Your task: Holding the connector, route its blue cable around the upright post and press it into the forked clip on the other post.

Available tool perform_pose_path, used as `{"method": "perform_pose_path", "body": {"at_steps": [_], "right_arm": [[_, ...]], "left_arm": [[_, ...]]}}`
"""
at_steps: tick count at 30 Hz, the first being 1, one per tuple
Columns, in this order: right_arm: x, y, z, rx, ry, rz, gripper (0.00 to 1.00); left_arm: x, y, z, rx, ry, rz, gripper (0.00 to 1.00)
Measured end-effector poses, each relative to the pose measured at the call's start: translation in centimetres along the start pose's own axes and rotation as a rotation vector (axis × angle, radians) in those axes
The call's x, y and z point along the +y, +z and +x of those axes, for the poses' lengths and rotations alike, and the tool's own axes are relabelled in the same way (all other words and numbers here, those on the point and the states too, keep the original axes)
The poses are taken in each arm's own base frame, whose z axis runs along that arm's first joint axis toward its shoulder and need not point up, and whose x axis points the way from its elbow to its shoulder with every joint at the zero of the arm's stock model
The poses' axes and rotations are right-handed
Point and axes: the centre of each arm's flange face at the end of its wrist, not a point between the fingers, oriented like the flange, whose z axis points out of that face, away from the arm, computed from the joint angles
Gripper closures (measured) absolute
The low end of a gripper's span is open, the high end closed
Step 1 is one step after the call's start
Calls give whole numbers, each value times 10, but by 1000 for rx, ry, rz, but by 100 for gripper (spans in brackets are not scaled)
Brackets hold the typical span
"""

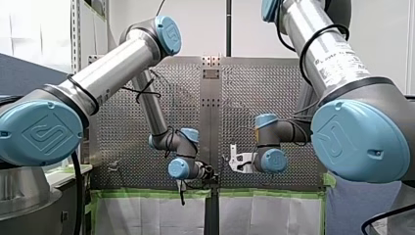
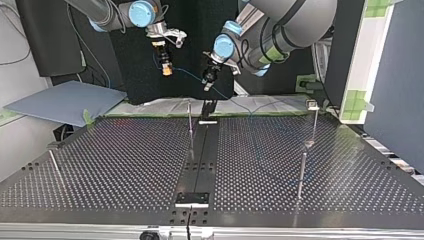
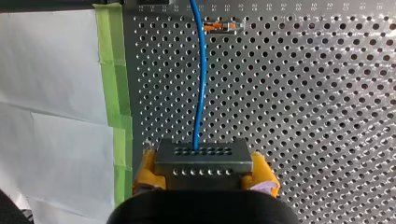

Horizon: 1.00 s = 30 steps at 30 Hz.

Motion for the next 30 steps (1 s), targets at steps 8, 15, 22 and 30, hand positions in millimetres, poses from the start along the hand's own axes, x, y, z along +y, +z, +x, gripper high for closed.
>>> {"method": "perform_pose_path", "body": {"at_steps": [8,15,22,30], "right_arm": [[-1,0,0,1,1,3,100],[-2,0,0,1,1,12,100],[-1,0,0,0,4,11,100],[7,5,4,27,19,-13,100]], "left_arm": [[-1,1,0,-6,20,10,54],[-2,1,0,2,19,29,78],[1,0,0,16,34,13,92],[2,-2,0,-9,61,-34,95]]}}
